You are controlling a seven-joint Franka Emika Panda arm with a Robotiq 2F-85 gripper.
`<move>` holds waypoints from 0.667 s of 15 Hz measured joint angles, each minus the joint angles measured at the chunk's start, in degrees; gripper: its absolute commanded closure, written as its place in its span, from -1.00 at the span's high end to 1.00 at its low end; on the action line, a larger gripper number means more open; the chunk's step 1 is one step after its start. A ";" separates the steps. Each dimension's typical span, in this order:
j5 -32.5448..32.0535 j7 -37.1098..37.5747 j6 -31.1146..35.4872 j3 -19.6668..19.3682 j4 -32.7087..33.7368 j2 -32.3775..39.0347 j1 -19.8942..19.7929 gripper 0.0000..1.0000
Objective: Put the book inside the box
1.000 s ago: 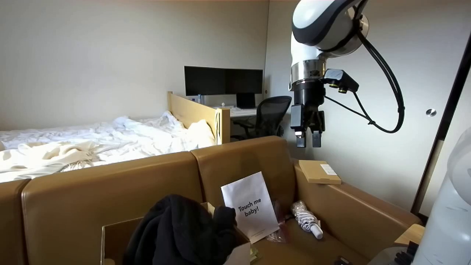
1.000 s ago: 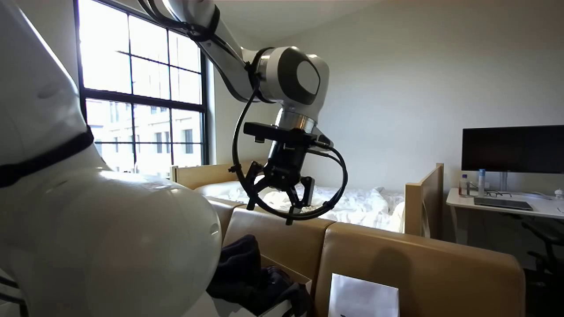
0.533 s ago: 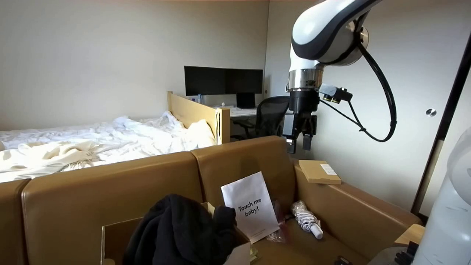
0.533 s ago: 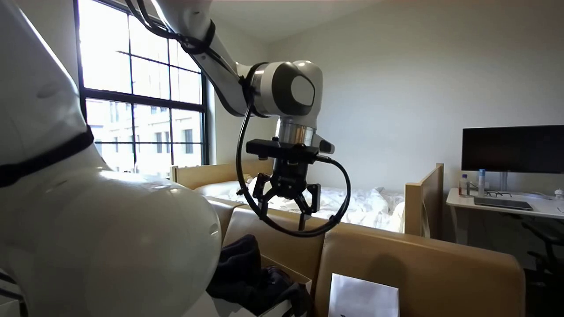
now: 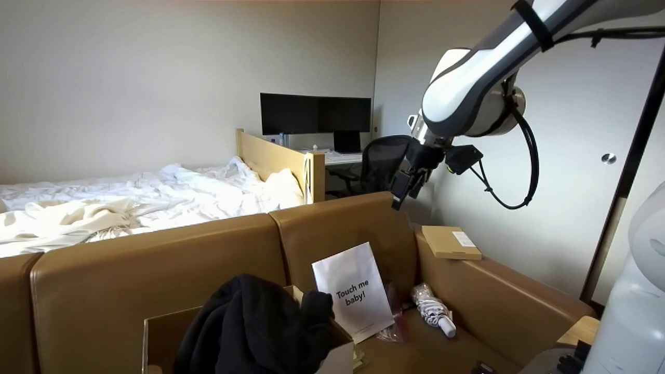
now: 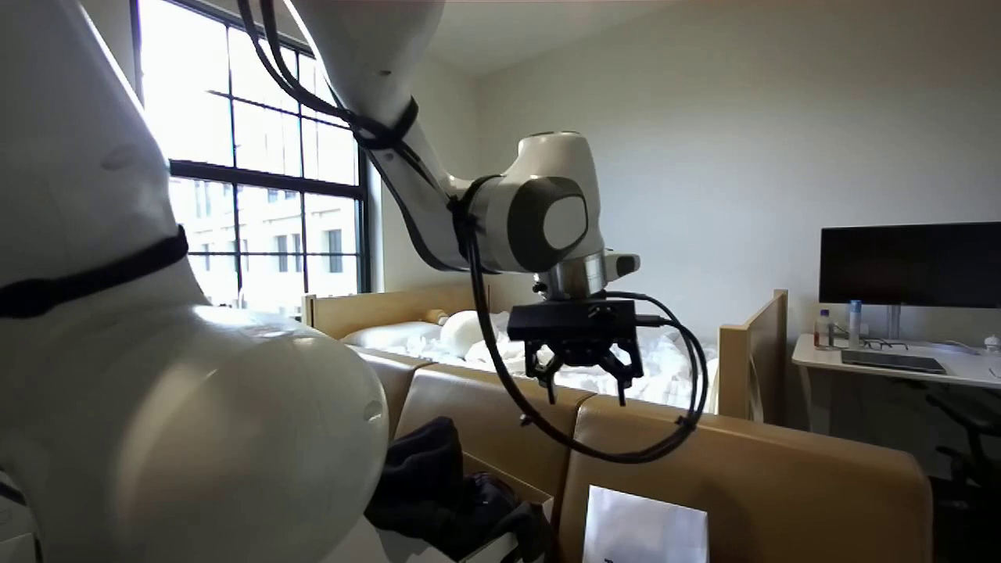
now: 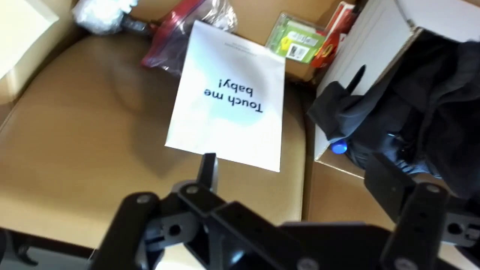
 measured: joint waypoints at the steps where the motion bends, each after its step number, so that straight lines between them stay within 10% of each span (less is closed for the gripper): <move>1: -1.49 -2.07 4.55 -1.18 -0.04 2.27 -0.32 1.00; 10: -18.44 -7.97 35.69 -2.74 5.94 28.29 -9.67 1.00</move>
